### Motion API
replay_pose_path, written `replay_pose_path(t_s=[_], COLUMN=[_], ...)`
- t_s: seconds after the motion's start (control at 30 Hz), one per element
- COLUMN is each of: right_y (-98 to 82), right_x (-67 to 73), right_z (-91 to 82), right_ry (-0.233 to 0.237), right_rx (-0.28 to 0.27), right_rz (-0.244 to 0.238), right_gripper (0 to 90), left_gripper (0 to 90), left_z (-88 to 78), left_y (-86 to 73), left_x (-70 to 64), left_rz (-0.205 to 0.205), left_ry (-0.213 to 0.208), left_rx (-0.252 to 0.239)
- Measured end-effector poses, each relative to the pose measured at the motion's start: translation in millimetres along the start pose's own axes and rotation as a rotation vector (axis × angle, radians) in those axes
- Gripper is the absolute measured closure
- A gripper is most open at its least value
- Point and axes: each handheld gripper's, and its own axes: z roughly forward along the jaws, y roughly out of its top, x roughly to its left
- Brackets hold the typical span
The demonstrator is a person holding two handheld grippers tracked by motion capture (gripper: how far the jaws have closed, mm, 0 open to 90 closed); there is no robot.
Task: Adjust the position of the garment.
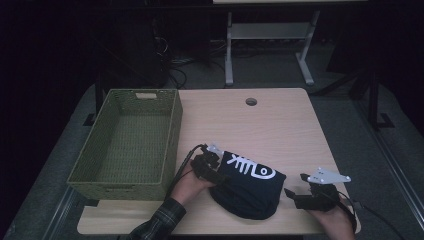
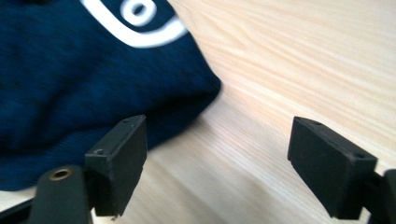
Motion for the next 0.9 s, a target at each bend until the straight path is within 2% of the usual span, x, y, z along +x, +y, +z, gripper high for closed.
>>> replay_pose_path(t_s=[0.03,0.13,0.2,0.27,0.37,0.43,0.5,0.57,0.63,0.9], right_y=[-1.1,-3.5,-4.2,-5.0,-6.4,-7.3,-7.3,-7.2,-7.4,-7.8], right_x=[-2.0,-7.7,-9.5,-11.2,-12.5,-12.8,-12.0,-11.8,-12.7,-13.4], right_z=[1.4,7.0,9.9,12.4,15.1,17.2,18.0,18.7,19.0,19.2], right_ry=[-0.006,-0.02,-0.026,-0.035,-0.046,-0.05,-0.054,-0.052,-0.047,-0.039], right_rx=[0.005,0.019,0.03,0.041,0.049,0.061,0.068,0.071,0.07,0.069], right_rz=[0.004,0.029,0.034,0.036,0.044,0.041,0.036,0.034,0.039,0.042], right_gripper=[18.5,16.7,15.7,14.4,14.0,14.1,14.1,14.1,14.1,14.1], left_gripper=[25.1,24.5,24.5,24.5,26.1,31.8,32.8,36.6,44.0,58.1], left_z=[0.9,0.9,0.7,1.8,1.9,1.6,1.7,1.5,1.2,2.1], left_y=[-0.4,-1.4,-1.3,-1.2,0.7,1.7,2.2,2.6,3.6,5.6], left_x=[-0.1,1.8,1.6,0.2,0.2,-0.1,0.1,0.3,0.5,0.3], left_rz=[-0.015,-0.003,0.008,0.002,0.014,0.016,0.014,-0.003,-0.022,-0.054], left_ry=[-0.005,-0.011,-0.007,-0.003,-0.015,-0.034,-0.04,-0.058,-0.086,-0.109], left_rx=[-0.006,0.0,0.007,-0.002,0.01,0.016,0.018,0.019,0.03,0.049])
